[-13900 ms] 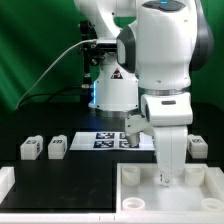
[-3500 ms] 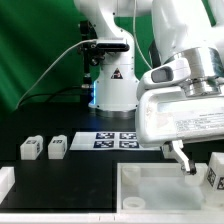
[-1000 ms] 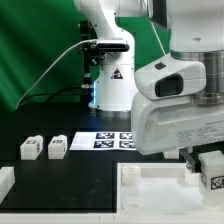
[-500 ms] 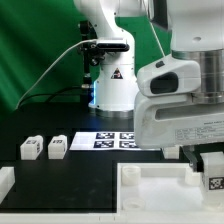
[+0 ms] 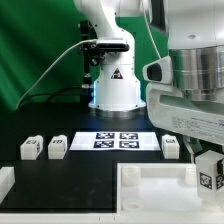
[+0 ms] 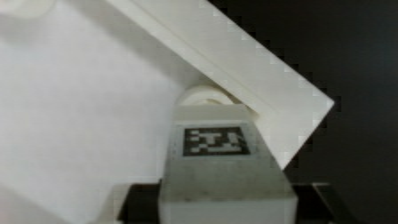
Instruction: Assemble one leg
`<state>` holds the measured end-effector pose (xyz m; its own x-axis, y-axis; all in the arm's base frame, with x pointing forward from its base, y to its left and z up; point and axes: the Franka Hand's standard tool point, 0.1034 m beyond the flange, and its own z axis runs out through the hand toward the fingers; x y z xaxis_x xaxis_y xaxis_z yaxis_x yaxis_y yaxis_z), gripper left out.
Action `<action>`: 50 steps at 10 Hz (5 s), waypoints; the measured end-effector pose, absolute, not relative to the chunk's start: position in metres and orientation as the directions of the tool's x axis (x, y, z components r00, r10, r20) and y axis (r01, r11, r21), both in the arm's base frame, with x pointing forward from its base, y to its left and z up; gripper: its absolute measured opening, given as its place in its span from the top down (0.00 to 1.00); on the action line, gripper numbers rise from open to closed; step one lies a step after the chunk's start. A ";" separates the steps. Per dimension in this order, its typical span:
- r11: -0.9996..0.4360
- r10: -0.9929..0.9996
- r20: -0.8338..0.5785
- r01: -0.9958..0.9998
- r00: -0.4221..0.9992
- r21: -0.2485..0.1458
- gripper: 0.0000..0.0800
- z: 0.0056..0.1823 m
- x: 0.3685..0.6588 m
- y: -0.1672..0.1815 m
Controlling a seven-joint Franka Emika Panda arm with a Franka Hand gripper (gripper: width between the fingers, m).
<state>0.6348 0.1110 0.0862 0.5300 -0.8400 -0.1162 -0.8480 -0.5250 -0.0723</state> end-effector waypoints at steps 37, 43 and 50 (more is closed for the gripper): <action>-0.853 -0.501 -0.077 -0.507 0.862 -0.125 0.19 0.074 0.620 0.129; -0.983 -0.164 -0.001 -0.163 0.987 -0.083 0.52 0.078 0.626 0.124; -0.343 -0.925 -0.143 -0.935 0.353 -0.089 0.63 0.074 0.635 0.115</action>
Offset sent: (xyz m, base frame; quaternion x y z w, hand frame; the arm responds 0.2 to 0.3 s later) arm -0.0070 0.0147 -0.0202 0.1014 0.0457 0.4232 0.8992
